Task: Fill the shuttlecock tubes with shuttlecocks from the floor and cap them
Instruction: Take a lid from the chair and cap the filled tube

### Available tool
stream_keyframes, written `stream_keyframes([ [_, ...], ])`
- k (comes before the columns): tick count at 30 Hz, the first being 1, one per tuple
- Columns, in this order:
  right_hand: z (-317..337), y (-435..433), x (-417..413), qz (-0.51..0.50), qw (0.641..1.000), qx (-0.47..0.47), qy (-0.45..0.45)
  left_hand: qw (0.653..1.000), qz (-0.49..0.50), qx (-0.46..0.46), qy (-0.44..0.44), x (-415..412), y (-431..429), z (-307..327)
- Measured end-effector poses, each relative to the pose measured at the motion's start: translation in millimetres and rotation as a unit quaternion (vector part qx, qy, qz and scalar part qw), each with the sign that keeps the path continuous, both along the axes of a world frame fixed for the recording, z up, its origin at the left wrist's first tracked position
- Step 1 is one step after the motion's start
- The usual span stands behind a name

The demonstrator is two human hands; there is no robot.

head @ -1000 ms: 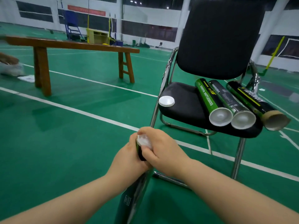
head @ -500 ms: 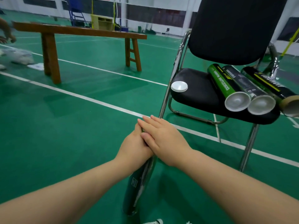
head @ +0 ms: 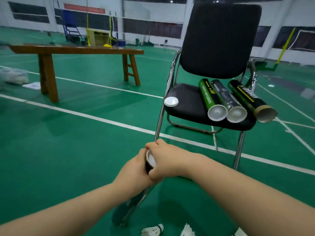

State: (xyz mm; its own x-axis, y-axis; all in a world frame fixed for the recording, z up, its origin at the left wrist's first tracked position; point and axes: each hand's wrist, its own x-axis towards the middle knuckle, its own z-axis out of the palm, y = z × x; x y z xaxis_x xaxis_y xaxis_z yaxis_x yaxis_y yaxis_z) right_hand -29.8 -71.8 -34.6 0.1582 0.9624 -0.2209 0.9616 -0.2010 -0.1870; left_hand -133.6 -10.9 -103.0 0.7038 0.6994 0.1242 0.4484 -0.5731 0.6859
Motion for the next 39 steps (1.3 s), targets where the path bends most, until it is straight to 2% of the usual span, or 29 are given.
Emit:
stream_keyframes([
  [6,32.2,-52.7,-12.0,-0.042,0.990,0.131,0.023,0.996,-0.002,0.072,-0.051,-12.0,-37.0,39.8],
  [9,49.4,-73.8,-10.8,-0.040,0.975,0.216,0.013,0.982,-0.025,0.159,-0.100,-8.8,-50.0,66.3],
  [14,77.9,-97.7,3.3,-0.064,0.929,0.363,0.013,0.930,-0.082,0.335,-0.128,14.6,-51.9,116.0],
  [20,100.7,-108.5,45.2,-0.117,0.867,0.484,-0.010,0.890,-0.130,0.417,-0.132,75.5,-55.1,165.0],
  [25,108.9,-109.2,98.1,-0.153,0.836,0.521,-0.078,0.866,-0.151,0.446,-0.170,142.2,-50.3,174.8],
  [28,106.6,-107.2,136.8,-0.176,0.830,0.517,-0.114,0.872,-0.144,0.442,-0.153,188.5,-43.8,172.0],
  [30,103.6,-105.0,164.3,-0.190,0.827,0.511,-0.138,0.889,-0.134,0.421,-0.117,216.6,-41.8,170.0],
  [33,95.1,-102.6,205.3,-0.225,0.832,0.478,-0.172,0.897,-0.137,0.417,-0.051,247.2,-39.2,161.5],
  [39,68.0,-97.7,268.2,-0.274,0.830,0.441,-0.203,0.883,-0.156,0.432,0.098,288.2,-25.6,124.2],
])
